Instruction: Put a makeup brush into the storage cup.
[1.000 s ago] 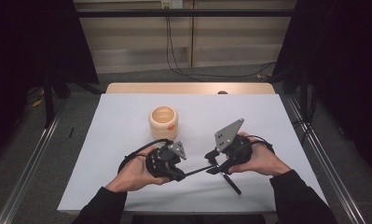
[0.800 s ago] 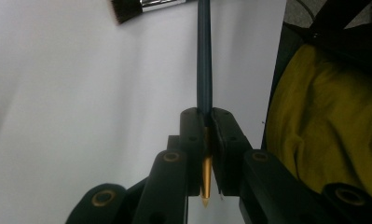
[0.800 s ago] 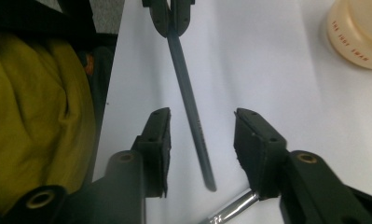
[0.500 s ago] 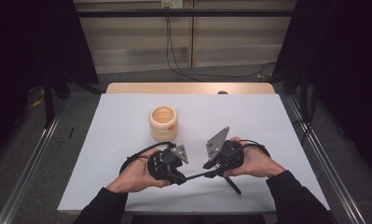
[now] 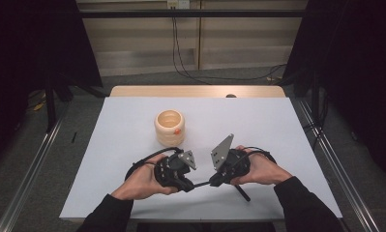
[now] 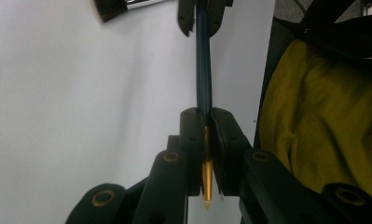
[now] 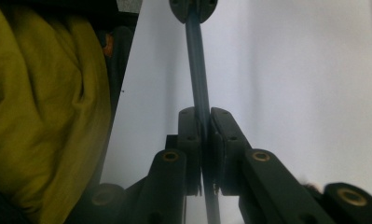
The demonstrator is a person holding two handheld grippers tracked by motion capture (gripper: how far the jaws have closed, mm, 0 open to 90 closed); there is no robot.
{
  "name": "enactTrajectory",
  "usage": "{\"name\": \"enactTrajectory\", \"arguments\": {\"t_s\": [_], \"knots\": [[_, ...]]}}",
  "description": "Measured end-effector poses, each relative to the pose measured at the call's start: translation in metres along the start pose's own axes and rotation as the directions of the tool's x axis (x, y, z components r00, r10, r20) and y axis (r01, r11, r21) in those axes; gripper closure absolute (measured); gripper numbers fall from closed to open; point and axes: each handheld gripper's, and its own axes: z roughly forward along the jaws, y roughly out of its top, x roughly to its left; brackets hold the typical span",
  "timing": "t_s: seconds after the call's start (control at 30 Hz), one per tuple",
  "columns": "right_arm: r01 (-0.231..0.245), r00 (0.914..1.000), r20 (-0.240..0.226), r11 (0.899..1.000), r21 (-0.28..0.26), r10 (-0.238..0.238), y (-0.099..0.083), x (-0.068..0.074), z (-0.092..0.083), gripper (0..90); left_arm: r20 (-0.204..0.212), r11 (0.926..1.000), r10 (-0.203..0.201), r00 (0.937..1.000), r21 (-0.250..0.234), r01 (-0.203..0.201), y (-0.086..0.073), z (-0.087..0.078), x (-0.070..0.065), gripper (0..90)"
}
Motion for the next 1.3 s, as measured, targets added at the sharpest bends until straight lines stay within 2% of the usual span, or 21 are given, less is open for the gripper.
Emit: {"name": "enactTrajectory", "arguments": {"t_s": [0.03,0.17,0.4,0.43,0.6,0.63,0.67,0.73,0.77,0.8,0.83,0.87,0.97,1.1,1.17,1.3], "knots": [[0.015,0.9998,-0.012,1.000,-0.004,-0.015,0.000,0.000,0.001,84.0,0.003,1.0000,0.002,1.0000,-0.001,-0.002,0.000,0.000,0.000,83.7],[0.026,0.9995,-0.019,0.999,-0.020,-0.026,-0.002,0.000,0.001,84.8,-0.005,0.9999,0.010,0.9999,-0.009,-0.010,-0.001,-0.001,0.000,83.6],[0.011,0.9999,-0.010,1.000,-0.026,-0.011,-0.003,0.001,-0.002,85.0,-0.007,0.9994,0.003,1.0000,-0.035,-0.003,-0.001,-0.002,0.000,82.5],[0.010,0.9999,-0.010,1.000,-0.027,-0.011,-0.003,0.001,-0.002,85.1,-0.008,0.9994,0.021,0.9998,-0.026,-0.021,-0.001,-0.002,0.002,82.0],[0.002,1.0000,-0.003,0.999,-0.032,-0.002,-0.005,0.001,-0.004,85.1,-0.007,0.9984,-0.002,1.0000,-0.056,0.001,-0.001,0.000,0.001,75.1],[0.002,1.0000,0.002,0.999,-0.034,-0.002,-0.005,0.000,-0.004,85.1,-0.008,0.9989,0.007,0.9999,-0.046,-0.007,0.000,-0.001,0.002,72.9],[-0.002,1.0000,0.006,0.999,-0.041,0.002,-0.005,0.000,-0.005,85.1,-0.007,0.9977,-0.010,0.9999,-0.068,0.009,0.000,0.001,0.001,69.7],[-0.006,0.9999,0.014,0.999,-0.051,0.006,-0.006,0.000,-0.007,85.1,-0.019,0.9970,-0.005,0.9998,-0.077,0.003,0.000,0.000,0.001,64.0],[-0.003,0.9999,0.013,0.999,-0.054,0.004,-0.006,-0.001,-0.007,85.1,-0.021,0.9965,-0.004,0.9998,-0.083,0.002,0.000,-0.001,0.002,59.2],[-0.005,0.9999,0.012,0.998,-0.055,0.006,-0.006,-0.001,-0.008,85.1,-0.044,0.9962,-0.006,0.9990,-0.087,0.002,0.001,-0.001,0.003,53.4],[-0.005,0.9999,0.016,0.998,-0.057,0.006,-0.006,-0.001,-0.008,85.1,-0.037,0.9951,-0.025,0.9990,-0.096,0.022,0.000,-0.001,0.004,48.4],[-0.006,0.9999,0.015,0.998,-0.054,0.006,-0.007,-0.001,-0.008,85.1,-0.039,0.9941,-0.026,0.9989,-0.107,0.022,0.000,-0.002,0.005,45.2],[-0.012,0.9997,0.021,0.998,-0.059,0.014,-0.007,-0.001,-0.009,85.1,-0.062,0.9926,-0.052,0.9967,-0.113,0.045,0.000,-0.003,0.007,27.0],[-0.017,0.9996,0.022,0.998,-0.065,0.019,-0.007,-0.001,-0.009,85.0,-0.081,0.9903,-0.059,0.9949,-0.130,0.048,-0.001,-0.002,0.010,11.9],[-0.020,0.9991,0.035,0.998,-0.064,0.022,-0.007,-0.001,-0.010,85.0,-0.097,0.9878,-0.071,0.9928,-0.145,0.056,-0.001,-0.003,0.010,6.0],[-0.029,0.9989,0.036,0.997,-0.070,0.032,-0.009,-0.002,-0.011,85.0,-0.096,0.9816,-0.079,0.9923,-0.181,0.061,-0.004,-0.006,0.012,5.0]]}}
